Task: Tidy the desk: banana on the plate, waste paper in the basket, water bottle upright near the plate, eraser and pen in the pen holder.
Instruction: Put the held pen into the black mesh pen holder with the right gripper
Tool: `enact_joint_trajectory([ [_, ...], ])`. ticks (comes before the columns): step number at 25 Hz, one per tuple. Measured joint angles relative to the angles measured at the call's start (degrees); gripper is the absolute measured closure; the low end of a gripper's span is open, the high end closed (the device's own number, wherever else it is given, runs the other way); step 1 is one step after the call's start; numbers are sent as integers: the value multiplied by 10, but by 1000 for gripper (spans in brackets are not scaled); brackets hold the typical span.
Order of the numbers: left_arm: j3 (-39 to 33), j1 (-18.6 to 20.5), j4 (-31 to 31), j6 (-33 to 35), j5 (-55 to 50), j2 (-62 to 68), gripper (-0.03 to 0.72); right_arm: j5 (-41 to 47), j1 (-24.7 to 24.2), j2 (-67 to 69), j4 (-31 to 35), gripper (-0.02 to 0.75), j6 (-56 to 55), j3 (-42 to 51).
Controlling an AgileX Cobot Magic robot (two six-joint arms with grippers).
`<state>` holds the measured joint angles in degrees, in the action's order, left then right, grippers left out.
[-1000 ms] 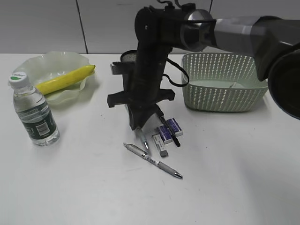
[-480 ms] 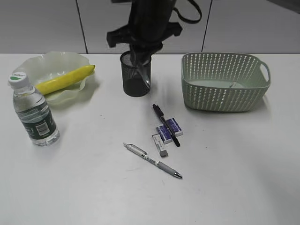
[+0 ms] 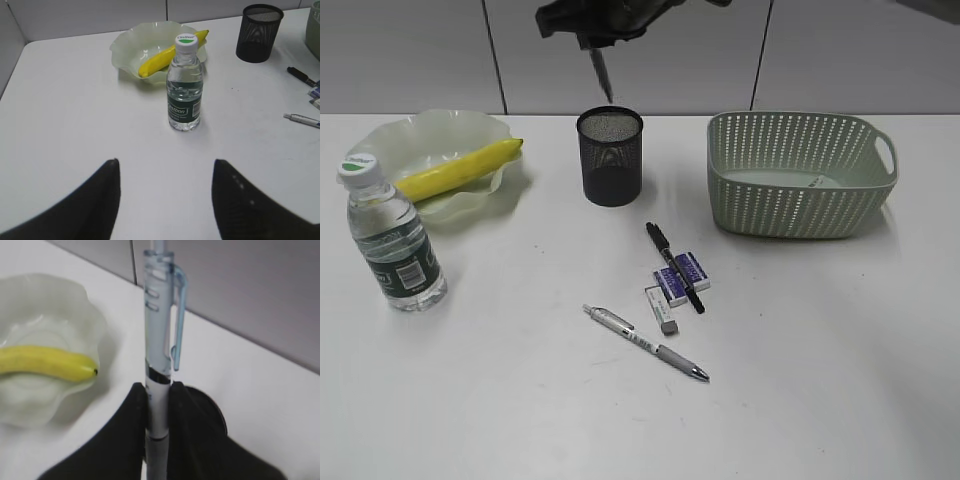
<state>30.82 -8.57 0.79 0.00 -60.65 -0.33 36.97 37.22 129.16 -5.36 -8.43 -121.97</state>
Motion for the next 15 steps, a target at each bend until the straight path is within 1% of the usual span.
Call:
enact_joint_trajectory([
  [3,0,0,0,0,1,0,253,-81,-5,9,-2,622,0,14],
  [5,0,0,0,0,1,0,253,-107,-8,20,-4,622,0,16],
  [15,0,0,0,0,1,6,253,-138,-15,89,-22,622,0,20],
])
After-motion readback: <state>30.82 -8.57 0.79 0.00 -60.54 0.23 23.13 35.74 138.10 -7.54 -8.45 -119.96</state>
